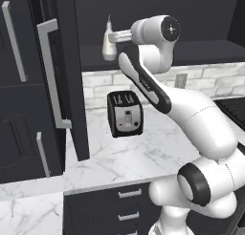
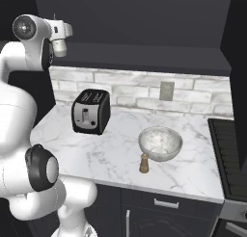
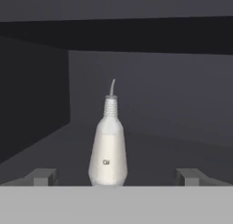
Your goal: Retrieve the bottle and the shaker from the cabinet and place them next to the mixing bowl on the counter. Then add garlic from the fridge to the mixing bowl.
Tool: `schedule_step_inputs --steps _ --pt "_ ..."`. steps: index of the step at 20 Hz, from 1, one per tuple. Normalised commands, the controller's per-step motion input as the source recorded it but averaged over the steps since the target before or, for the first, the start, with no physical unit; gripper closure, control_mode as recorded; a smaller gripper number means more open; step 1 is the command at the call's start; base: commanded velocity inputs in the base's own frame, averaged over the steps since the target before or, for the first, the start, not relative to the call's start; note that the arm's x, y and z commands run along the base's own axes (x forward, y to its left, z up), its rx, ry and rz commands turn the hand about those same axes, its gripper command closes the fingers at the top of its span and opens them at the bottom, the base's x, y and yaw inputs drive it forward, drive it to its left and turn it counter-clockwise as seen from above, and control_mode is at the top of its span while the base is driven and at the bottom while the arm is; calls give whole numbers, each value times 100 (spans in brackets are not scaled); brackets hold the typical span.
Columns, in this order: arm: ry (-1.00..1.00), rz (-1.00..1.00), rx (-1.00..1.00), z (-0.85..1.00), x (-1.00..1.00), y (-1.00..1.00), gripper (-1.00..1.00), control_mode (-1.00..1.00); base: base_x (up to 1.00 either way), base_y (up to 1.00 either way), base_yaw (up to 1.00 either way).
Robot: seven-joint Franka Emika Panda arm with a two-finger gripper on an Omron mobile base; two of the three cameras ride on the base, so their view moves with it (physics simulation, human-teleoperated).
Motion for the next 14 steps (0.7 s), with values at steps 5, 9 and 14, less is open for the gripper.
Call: schedule_step_inputs --steps 5,9,14 --pt "0 0 0 0 20 12 -100 -100 0 0 0" --pt "1 0 0 0 25 24 -100 -100 0 0 0" --pt "1 0 0 0 27 15 -100 -100 0 0 0"
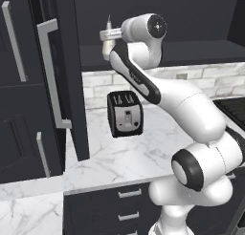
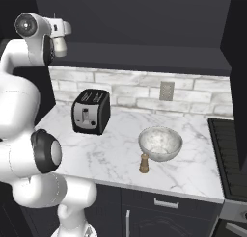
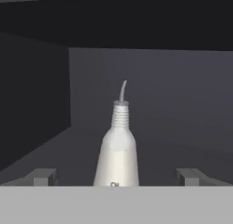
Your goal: Retrieve the bottle and the shaker from the cabinet and place them next to the mixing bowl on the counter. Then add garlic from the fridge to the mixing bowl.
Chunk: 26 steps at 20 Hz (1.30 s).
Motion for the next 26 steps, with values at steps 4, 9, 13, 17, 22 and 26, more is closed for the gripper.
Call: schedule_step_inputs --steps 4,9,13,17,22,26 --pt "0 0 0 0 29 4 -100 -100 0 0 0" --pt "3 0 0 0 27 0 -100 -100 0 0 0" --pt "5 0 0 0 27 1 -100 -100 0 0 0" --pt "6 0 0 0 28 2 -100 -100 0 0 0" --pt "6 0 0 0 27 2 -100 -100 0 0 0" --pt "7 0 0 0 28 3 -100 -100 0 0 0"
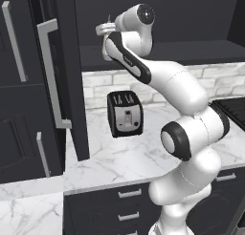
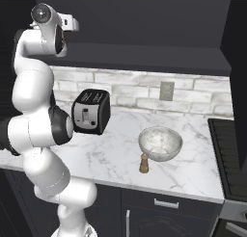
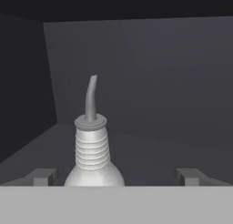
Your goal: Retrieve the bottle and the shaker from the cabinet and place them next to the mixing bowl on the counter. Then add garlic from the fridge to the mixing bowl.
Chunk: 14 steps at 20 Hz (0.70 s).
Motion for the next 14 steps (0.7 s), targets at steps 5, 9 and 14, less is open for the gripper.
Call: schedule_step_inputs --steps 5,9,14 --pt "7 0 0 0 25 5 -100 -100 0 0 0" --pt "5 0 0 -1 22 9 -100 -100 0 0 0" --pt "2 0 0 -7 17 11 -100 -100 0 0 0"
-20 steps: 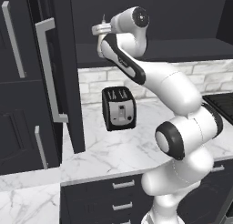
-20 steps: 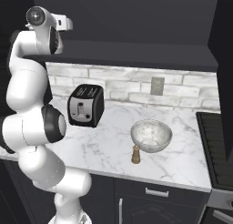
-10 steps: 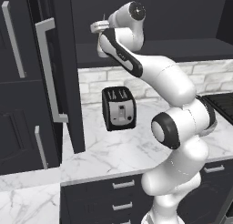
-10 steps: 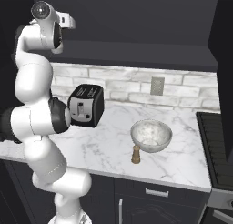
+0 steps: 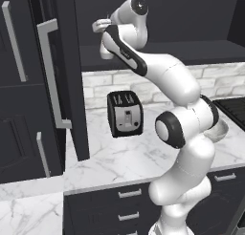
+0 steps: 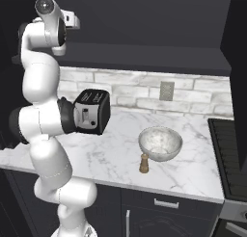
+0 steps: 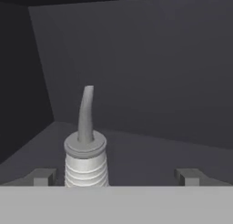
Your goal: Retrieve the bottle and the shaker from the cabinet and place them next to the mixing bowl on the counter. Then add garlic from the fridge to the mixing bowl.
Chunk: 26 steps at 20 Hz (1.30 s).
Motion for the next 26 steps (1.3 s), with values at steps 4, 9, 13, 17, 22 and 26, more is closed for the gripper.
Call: schedule_step_inputs --steps 4,9,13,17,22,26 --pt "0 0 -1 -10 9 13 100 -100 0 0 0" --pt "0 0 0 -1 5 8 100 -100 0 0 0" --pt "0 0 0 -3 0 0 100 -100 0 0 0" --pt "0 0 0 -24 -13 0 100 -100 0 0 0" --pt "-4 0 0 -51 -57 -7 100 -100 0 0 0" --pt "-12 0 0 -19 -95 -46 100 -100 0 0 0"
